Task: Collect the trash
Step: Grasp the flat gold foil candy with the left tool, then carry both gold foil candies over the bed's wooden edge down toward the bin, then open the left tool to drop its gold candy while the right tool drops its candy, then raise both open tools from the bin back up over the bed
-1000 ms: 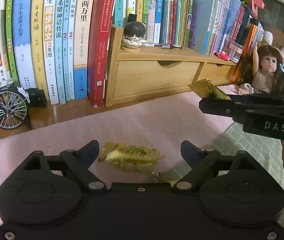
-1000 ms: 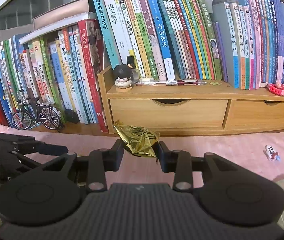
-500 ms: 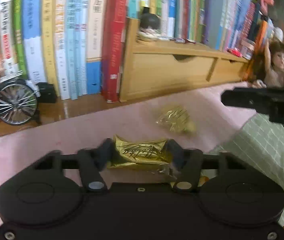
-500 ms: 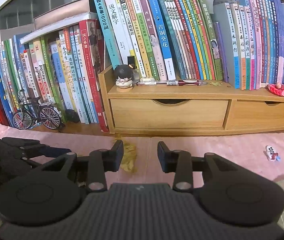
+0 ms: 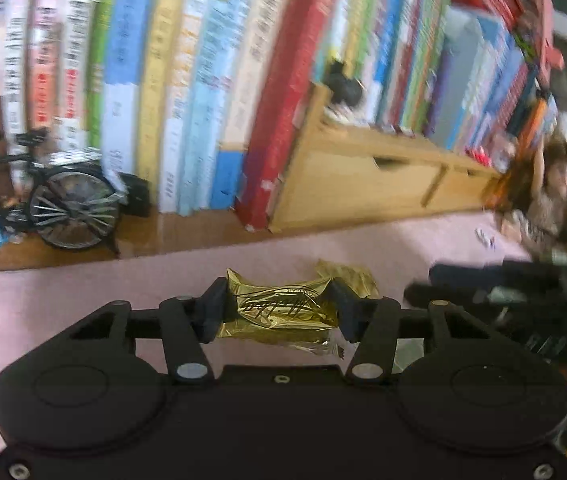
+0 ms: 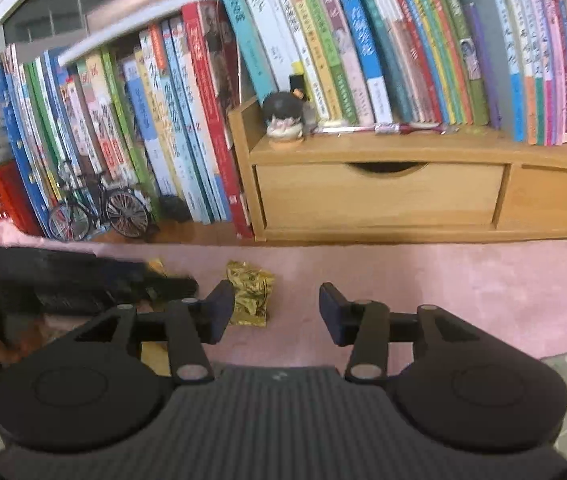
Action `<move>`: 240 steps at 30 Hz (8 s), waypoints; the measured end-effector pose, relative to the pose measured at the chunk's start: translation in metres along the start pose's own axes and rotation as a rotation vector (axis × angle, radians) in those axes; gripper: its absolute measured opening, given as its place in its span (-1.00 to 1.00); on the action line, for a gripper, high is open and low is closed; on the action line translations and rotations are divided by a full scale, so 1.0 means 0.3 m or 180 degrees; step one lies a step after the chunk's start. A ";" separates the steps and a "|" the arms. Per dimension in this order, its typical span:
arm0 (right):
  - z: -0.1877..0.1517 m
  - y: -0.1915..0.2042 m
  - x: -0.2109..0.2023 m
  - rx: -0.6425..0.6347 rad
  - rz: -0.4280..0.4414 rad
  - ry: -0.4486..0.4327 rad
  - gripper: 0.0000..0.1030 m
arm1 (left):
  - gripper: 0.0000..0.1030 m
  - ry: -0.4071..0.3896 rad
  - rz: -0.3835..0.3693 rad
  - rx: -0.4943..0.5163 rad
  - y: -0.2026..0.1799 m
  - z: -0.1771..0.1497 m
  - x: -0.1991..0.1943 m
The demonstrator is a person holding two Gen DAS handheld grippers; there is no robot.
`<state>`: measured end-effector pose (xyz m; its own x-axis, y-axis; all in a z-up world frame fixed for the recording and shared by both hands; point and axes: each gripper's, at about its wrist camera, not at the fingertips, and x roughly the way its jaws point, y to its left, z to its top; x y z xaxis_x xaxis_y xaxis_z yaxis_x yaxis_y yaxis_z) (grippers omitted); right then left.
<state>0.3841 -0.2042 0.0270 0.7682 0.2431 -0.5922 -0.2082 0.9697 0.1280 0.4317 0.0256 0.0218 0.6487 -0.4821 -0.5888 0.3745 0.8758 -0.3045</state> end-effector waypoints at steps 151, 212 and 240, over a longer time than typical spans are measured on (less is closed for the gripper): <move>-1.233 0.467 -1.127 0.0401 0.0852 0.1125 -0.48 | 1.00 0.1416 0.0459 -0.0206 -0.485 -1.653 -1.026; -0.887 0.377 -1.265 0.0069 0.0332 0.0138 1.00 | 1.00 0.0277 0.0292 -0.0159 -0.551 -1.270 -1.382; -0.428 0.414 -0.754 0.0403 0.0027 -0.0070 1.00 | 1.00 -0.0333 0.0264 -0.0437 -0.297 -0.846 -1.117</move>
<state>0.1068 -0.1422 0.0749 0.7801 0.2504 -0.5734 -0.1377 0.9627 0.2330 0.0129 0.1150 0.0561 0.7415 -0.4017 -0.5374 0.2276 0.9041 -0.3617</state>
